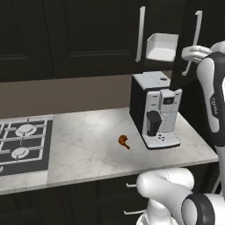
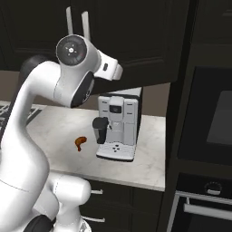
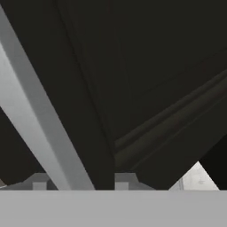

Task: Retrieve the tupperware from the cabinet, then place the raw meat into the tupperware to avoid contamination.

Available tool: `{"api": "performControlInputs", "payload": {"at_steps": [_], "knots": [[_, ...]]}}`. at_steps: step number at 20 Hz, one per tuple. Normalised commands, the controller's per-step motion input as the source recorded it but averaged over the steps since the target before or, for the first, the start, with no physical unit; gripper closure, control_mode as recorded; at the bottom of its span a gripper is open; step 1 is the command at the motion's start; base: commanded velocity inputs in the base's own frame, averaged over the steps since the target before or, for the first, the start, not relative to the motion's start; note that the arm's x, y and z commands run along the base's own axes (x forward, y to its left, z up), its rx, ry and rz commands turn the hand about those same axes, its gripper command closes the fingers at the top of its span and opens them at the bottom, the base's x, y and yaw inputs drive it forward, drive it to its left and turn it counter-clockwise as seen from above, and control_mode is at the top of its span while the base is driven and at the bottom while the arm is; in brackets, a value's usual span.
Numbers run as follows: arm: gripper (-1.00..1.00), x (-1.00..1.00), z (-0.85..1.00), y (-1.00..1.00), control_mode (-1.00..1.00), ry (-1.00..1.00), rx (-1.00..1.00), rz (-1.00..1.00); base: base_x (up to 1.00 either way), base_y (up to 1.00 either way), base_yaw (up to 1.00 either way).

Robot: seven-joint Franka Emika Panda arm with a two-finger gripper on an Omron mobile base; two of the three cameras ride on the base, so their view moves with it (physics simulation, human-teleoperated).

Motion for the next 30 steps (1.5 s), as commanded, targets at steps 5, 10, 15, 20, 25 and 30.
{"api": "performControlInputs", "payload": {"at_steps": [5, 10, 15, 20, 25, 30], "knots": [[1.00, -0.46, 0.22, -0.40, -1.00, 0.06, 0.01, -0.01, 0.00, 0.00, 0.00], [-1.00, -0.19, 0.05, -0.12, -1.00, 0.03, 0.00, -0.02, 0.00, 0.00, 0.00], [-1.00, -0.30, 0.02, -0.05, -1.00, 0.00, 0.00, -0.03, 0.00, 0.00, 0.00], [-1.00, -0.65, 0.27, 0.01, -1.00, -0.06, -0.02, -0.10, 0.00, 0.00, 0.00], [-1.00, -0.48, 0.31, 0.40, -1.00, 0.00, -0.15, -0.11, 0.00, 0.00, 0.00], [-1.00, -0.11, 0.02, 0.66, -1.00, 0.15, -0.33, -0.04, 0.00, 0.00, 0.00]]}}
